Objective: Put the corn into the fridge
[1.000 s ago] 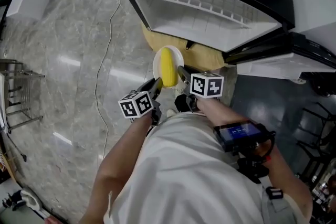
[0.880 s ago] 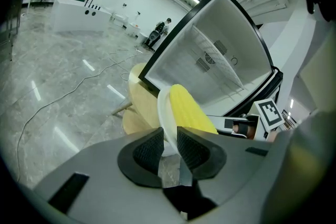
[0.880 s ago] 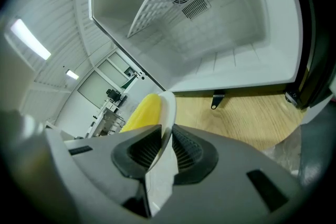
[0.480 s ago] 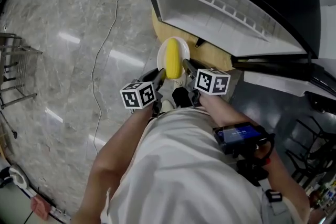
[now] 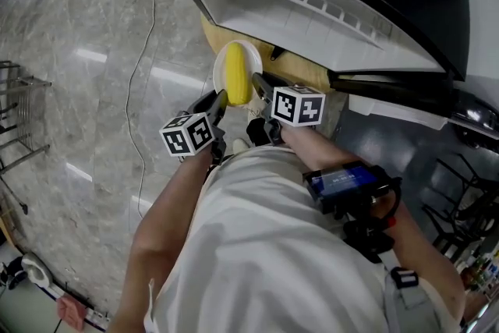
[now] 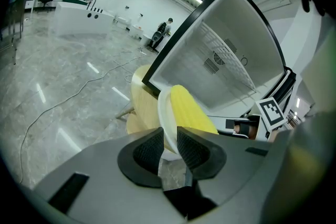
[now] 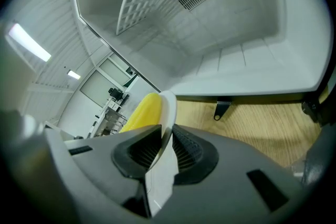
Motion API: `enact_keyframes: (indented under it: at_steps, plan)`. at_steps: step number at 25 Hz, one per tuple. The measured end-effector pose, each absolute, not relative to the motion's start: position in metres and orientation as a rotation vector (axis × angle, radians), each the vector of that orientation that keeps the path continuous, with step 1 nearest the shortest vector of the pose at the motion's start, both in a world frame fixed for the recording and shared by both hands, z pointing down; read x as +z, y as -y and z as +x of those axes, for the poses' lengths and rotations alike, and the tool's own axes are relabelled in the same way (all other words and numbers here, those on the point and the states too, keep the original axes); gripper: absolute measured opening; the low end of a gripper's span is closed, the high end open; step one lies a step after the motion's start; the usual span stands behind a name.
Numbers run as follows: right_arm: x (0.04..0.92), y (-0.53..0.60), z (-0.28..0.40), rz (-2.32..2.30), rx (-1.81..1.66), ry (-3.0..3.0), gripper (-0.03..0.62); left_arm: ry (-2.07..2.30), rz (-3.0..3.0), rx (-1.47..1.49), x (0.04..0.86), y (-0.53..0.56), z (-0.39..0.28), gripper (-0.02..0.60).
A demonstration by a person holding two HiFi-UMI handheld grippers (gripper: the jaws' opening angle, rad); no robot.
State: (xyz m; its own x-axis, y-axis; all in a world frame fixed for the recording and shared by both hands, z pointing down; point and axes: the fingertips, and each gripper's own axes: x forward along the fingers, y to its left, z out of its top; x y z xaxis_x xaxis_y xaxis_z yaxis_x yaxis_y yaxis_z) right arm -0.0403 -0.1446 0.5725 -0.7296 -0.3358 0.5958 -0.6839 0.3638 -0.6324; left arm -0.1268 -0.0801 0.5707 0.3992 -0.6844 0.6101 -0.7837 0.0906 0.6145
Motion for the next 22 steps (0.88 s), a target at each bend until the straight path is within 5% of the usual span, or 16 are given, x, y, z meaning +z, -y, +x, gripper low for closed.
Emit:
enact_keyframes:
  at_steps: [22]
  plan:
    - [0.572, 0.199, -0.029, 0.921, 1.348, 2.277, 0.057, 1.372, 1.641, 0.104, 0.565, 0.137, -0.118, 0.081]
